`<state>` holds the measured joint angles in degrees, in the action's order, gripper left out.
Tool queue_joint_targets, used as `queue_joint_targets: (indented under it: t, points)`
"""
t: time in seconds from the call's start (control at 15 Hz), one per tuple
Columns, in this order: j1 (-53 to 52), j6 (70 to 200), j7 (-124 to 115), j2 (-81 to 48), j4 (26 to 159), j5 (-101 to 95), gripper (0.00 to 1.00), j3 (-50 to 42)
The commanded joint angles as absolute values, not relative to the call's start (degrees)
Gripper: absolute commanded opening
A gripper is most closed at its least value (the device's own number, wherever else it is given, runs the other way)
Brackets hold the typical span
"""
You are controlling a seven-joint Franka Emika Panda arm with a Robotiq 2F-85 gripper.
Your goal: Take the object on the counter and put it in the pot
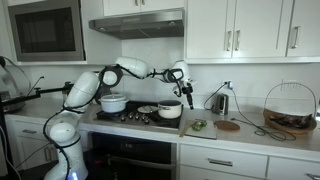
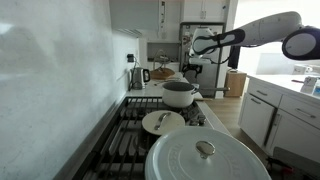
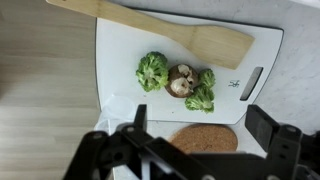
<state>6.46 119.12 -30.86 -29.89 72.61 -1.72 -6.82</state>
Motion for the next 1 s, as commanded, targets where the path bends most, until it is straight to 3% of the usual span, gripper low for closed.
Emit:
queue_joint_targets:
  t: [0.0,0.33,0.4,0.47,0.67,0.73,0.93]
  points:
    - [7.3,115.1,-28.6,-36.7,63.2,0.8,1.0,-7.5]
    - [8.7,114.1,-26.6,-43.3,56.7,1.8,1.0,-7.1]
    - [8.7,114.1,-26.0,-44.4,55.5,2.0,0.92,-7.0]
    - [8.8,113.8,-25.4,-45.4,54.2,2.2,0.76,-6.8]
    - [8.6,112.4,-24.3,-48.0,50.8,2.2,0.75,-6.6]
    - [8.8,112.3,-24.4,-48.6,50.2,1.6,0.83,-5.8]
    - [8.6,111.1,-24.5,-50.3,47.5,1.4,0.85,-5.4]
